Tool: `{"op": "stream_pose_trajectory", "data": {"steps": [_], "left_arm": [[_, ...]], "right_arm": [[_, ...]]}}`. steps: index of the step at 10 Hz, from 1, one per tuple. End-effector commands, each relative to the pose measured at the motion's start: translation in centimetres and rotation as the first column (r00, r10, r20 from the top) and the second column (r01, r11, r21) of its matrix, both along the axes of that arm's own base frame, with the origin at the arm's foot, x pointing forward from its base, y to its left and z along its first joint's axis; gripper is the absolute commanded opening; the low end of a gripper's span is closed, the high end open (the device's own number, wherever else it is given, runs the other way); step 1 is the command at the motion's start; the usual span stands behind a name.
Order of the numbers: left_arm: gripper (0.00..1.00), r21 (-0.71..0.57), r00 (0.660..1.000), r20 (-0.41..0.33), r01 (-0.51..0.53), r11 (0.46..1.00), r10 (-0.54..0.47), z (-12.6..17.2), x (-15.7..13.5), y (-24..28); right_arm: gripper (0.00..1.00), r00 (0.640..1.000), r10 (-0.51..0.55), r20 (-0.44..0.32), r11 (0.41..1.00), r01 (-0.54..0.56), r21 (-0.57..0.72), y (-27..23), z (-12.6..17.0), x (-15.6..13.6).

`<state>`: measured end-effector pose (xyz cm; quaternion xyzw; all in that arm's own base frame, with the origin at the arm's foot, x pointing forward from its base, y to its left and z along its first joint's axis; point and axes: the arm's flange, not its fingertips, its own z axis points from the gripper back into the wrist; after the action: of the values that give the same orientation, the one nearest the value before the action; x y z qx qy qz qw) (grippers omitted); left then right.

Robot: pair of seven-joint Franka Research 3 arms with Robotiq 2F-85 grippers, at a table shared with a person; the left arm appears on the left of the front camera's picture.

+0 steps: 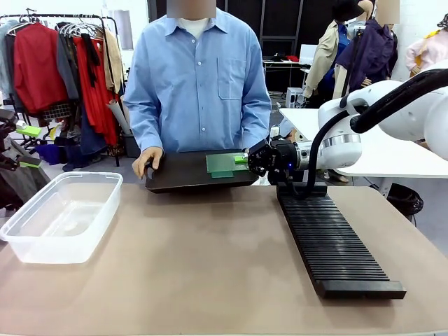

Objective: Sort PCBs into racks and boxes based on the side picked up.
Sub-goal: If the short side of the Blank PCB is picked up, insert it into the PCB Rack ; if the long side is picked up, place it in the Organizing box.

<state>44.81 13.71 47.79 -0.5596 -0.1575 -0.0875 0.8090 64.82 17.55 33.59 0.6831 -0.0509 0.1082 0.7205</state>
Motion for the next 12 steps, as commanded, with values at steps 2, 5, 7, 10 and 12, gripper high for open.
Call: {"op": "stream_pose_trajectory", "data": {"steps": [2, 5, 7, 10, 12], "left_arm": [[1.0, 0.004, 1.0, 0.0, 0.005, 1.0, -0.005, 0.06, -0.14, 0.02], [1.0, 0.004, 1.0, 0.0, 0.005, 1.0, -0.005, 0.06, -0.14, 0.02], [1.0, 0.004, 1.0, 0.0, 0.005, 1.0, -0.005, 0.06, -0.14, 0.02], [1.0, 0.004, 1.0, 0.0, 0.005, 1.0, -0.005, 0.06, -0.14, 0.02], [1.0, 0.004, 1.0, 0.0, 0.005, 1.0, -0.005, 0.06, -0.14, 0.02]], "right_arm": [[0.0, 1.0, 0.001, 0.015, 1.0, -0.001, 0.021, 0.1, 0.13, -0.05], [0.0, 1.0, 0.001, 0.015, 1.0, -0.001, 0.021, 0.1, 0.13, -0.05], [0.0, 1.0, 0.001, 0.015, 1.0, -0.001, 0.021, 0.1, 0.13, -0.05], [0.0, 1.0, 0.001, 0.015, 1.0, -0.001, 0.021, 0.1, 0.13, -0.05], [0.0, 1.0, 0.001, 0.015, 1.0, -0.001, 0.021, 0.1, 0.13, -0.05]]}}
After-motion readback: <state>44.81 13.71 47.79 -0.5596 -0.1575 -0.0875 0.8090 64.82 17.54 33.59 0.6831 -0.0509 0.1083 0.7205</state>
